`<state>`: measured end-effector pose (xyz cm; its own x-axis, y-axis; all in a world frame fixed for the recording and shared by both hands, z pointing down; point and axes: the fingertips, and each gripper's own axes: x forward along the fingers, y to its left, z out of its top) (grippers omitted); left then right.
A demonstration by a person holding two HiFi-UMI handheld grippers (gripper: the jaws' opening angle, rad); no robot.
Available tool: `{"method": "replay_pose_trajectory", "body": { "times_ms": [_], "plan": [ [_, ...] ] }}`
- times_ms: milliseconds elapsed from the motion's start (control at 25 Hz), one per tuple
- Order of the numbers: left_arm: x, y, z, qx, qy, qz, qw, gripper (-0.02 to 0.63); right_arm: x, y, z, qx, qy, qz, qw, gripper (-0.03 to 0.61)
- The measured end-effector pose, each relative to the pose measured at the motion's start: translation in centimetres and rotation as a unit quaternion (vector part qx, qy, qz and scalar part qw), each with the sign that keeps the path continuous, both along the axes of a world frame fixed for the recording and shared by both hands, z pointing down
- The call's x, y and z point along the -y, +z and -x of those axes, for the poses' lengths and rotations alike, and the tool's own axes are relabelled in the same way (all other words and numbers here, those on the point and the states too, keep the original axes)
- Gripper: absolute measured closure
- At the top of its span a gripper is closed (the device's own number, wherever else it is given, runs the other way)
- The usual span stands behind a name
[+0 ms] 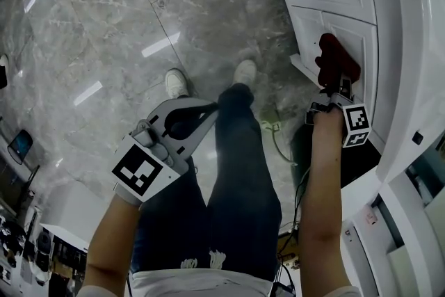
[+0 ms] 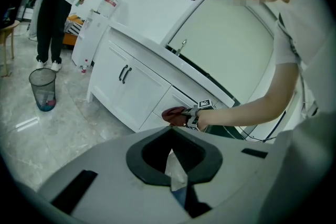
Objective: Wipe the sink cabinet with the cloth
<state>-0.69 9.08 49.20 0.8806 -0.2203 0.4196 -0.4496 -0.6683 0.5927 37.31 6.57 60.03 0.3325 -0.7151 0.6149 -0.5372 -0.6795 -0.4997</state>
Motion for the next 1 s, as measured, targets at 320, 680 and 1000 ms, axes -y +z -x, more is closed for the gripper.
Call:
{"method": "replay_pose_trajectory", "body": {
  "times_ms": [320,680,1000],
  "plan": [
    [0.3,-1.0,-0.5,-0.002,0.013,-0.016,0.9998,0.604,-0.8,-2.7,-0.7,-0.013,0.01,-0.031,0.999,0.489],
    [1.1,-4.4,-0.4,-0.006,0.019,-0.053,0.9984,0.604,1.2,-9.1,7.2,-0.041,-0.114,-0.082,0.989,0.489],
    [1.8,-9.7,0.7,-0.008,0.005,-0.093,0.9956,0.604,3.3,-17.1,17.1,-0.136,-0.321,-0.095,0.932,0.489]
  ]
}}
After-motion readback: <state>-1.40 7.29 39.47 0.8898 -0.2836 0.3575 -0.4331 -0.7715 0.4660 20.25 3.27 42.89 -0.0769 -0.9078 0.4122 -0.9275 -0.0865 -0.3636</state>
